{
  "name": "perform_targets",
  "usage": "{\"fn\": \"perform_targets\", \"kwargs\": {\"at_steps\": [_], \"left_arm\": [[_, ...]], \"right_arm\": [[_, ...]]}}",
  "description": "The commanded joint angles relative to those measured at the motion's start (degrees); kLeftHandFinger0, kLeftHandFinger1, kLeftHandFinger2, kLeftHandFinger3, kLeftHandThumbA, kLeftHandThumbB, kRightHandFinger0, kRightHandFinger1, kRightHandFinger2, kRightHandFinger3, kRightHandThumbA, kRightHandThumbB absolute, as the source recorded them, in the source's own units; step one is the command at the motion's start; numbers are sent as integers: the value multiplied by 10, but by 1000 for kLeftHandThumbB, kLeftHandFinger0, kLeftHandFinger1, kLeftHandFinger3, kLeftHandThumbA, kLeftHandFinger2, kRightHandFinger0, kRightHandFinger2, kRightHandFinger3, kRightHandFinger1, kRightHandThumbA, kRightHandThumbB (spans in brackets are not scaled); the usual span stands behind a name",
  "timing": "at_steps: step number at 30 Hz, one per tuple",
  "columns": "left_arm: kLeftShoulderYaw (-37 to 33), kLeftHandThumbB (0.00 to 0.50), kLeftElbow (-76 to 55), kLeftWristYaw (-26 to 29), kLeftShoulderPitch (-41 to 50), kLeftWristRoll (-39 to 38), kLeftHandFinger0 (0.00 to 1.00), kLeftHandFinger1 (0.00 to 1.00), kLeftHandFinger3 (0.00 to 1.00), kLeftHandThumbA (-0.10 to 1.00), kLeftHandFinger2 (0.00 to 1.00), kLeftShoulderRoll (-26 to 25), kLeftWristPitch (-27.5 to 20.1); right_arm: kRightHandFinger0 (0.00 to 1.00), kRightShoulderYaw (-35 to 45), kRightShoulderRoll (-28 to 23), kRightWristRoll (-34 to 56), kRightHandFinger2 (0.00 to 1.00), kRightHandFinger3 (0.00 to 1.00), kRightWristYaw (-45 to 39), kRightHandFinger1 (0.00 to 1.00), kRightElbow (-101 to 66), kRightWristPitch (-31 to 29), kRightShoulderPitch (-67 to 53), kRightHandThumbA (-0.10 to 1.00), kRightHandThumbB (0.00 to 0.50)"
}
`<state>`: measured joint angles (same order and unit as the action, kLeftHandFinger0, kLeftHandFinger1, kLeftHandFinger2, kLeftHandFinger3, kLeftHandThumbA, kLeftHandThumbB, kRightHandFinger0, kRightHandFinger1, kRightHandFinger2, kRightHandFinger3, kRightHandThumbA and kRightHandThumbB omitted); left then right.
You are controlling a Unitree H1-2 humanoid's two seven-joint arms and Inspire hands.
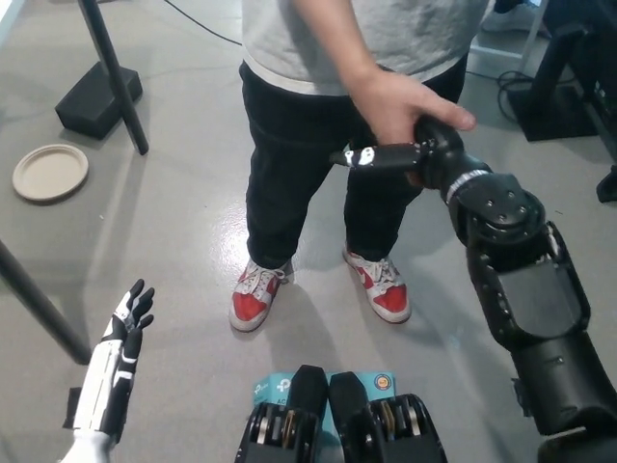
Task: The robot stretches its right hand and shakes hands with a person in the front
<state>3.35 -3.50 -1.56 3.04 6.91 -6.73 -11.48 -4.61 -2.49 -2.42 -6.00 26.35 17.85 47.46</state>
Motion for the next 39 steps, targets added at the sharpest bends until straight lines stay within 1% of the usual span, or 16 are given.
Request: {"fn": "perform_targets", "kwargs": {"at_steps": [1,2,3,5,7,8,9,11,12,13,14,17,27,34,36,39], "left_arm": [[1,142,-6,8,-9,9,1000,1000,1000,1000,1000,-10,-17],[2,142,-6,8,-9,9,1000,1000,1000,1000,1000,-10,-17],[1,131,-8,7,-12,11,1000,1000,1000,1000,1000,-10,-13],[1,125,-8,7,-14,12,1000,1000,1000,1000,1000,-10,-13],[0,125,-5,4,-17,6,1000,1000,1000,1000,1000,-10,-19],[-1,125,-7,6,-17,13,1000,1000,1000,1000,1000,-10,-16],[-1,124,-8,6,-16,13,1000,1000,1000,1000,1000,-10,-15],[-1,124,-8,6,-16,13,1000,1000,1000,1000,1000,-10,-15],[0,118,-8,4,-19,10,1000,1000,1000,1000,1000,-11,-13],[1,116,-8,4,-21,9,1000,1000,1000,1000,1000,-12,-14],[0,124,-8,3,-22,13,1000,1000,1000,1000,1000,-14,-9],[-1,132,-8,1,-25,12,1000,1000,1000,1000,1000,-16,-6],[-3,130,-8,-1,-28,7,1000,1000,1000,1000,1000,-17,0],[-2,130,-5,-2,-36,-1,1000,1000,1000,1000,1000,-18,-6],[-2,143,-7,-1,-38,2,1000,1000,1000,1000,1000,-18,-1],[-3,142,-12,-2,-39,4,1000,1000,1000,1000,1000,-19,1]], "right_arm": [[1000,-8,13,-5,1000,1000,-1,1000,22,-12,52,975,402],[1000,-8,13,-5,1000,1000,-1,1000,23,-13,53,974,402],[1000,-15,18,-15,1000,1000,5,1000,38,-19,64,897,403],[1000,-18,18,-18,1000,1000,5,1000,43,-25,68,860,397],[1000,-29,23,-38,1000,1000,25,1000,50,-30,72,575,383],[1000,-38,24,-55,1000,1000,41,1000,51,-33,73,445,350],[1000,-40,24,-59,1000,1000,45,1000,52,-33,73,391,351],[1000,-41,24,-60,1000,1000,46,1000,53,-34,74,388,351],[1000,-45,26,-74,1000,1000,64,1000,56,-43,70,188,308],[1000,-46,28,-80,1000,1000,75,1000,55,-44,67,83,288],[969,-46,28,-81,1000,1000,78,1000,53,-44,64,40,266],[1000,-50,24,-91,1000,1000,82,1000,36,-45,53,59,231],[1000,-45,20,-105,1000,1000,86,1000,-42,-40,20,140,244],[1000,-48,15,-115,1000,1000,55,1000,-284,24,-28,183,252],[1000,-44,17,-106,1000,1000,45,1000,-372,31,-33,263,280],[1000,-36,23,-90,1000,1000,31,1000,-496,81,-26,188,254]]}}
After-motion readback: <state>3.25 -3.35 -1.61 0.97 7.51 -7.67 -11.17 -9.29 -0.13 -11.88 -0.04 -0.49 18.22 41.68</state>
